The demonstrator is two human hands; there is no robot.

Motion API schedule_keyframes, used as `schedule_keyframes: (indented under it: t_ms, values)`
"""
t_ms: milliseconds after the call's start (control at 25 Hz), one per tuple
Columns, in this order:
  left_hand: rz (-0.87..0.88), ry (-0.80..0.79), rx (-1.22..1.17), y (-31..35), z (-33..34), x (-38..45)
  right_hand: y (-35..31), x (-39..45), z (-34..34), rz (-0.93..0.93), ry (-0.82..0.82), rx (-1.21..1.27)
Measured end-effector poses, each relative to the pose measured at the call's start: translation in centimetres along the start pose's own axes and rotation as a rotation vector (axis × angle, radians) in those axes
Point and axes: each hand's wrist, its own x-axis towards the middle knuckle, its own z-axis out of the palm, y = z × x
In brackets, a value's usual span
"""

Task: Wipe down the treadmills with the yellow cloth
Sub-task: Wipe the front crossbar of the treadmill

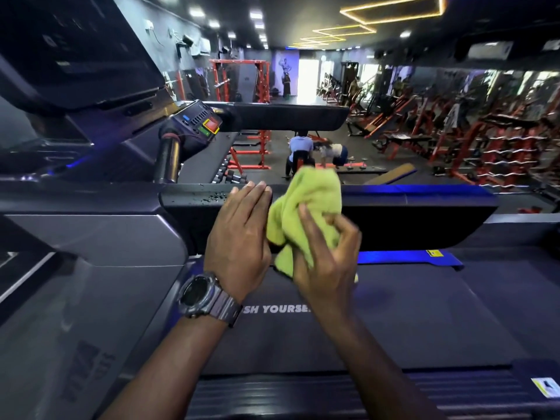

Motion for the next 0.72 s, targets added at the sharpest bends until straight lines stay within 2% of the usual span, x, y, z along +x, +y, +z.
schedule_keyframes:
  t_ms: [80,240,360,560,640,720]
  values:
    - [-0.012,0.004,-0.004,0.1,0.1,0.2,-0.8,0.9,0.4,0.062,0.025,0.025]
    - [0.019,-0.054,0.033,0.0,-0.4,-0.3,-1.3,-2.4,0.3,-0.076,-0.080,0.027]
    - [0.003,-0.018,-0.006,-0.4,-0.6,0.3,-1.4,1.4,0.9,0.047,0.021,0.032]
    - [-0.025,0.043,0.024,-2.4,-1.7,-1.6,-0.9,-3.1,0.6,-0.160,-0.125,-0.012]
    - [-0.058,0.058,0.047,-3.4,-1.8,-1.8,-1.1,-0.4,1.4,-0.078,-0.029,0.002]
    - [-0.098,0.069,0.075,-4.2,-1.8,-1.9,-1.9,-0.2,1.9,-0.046,-0.019,0.022]
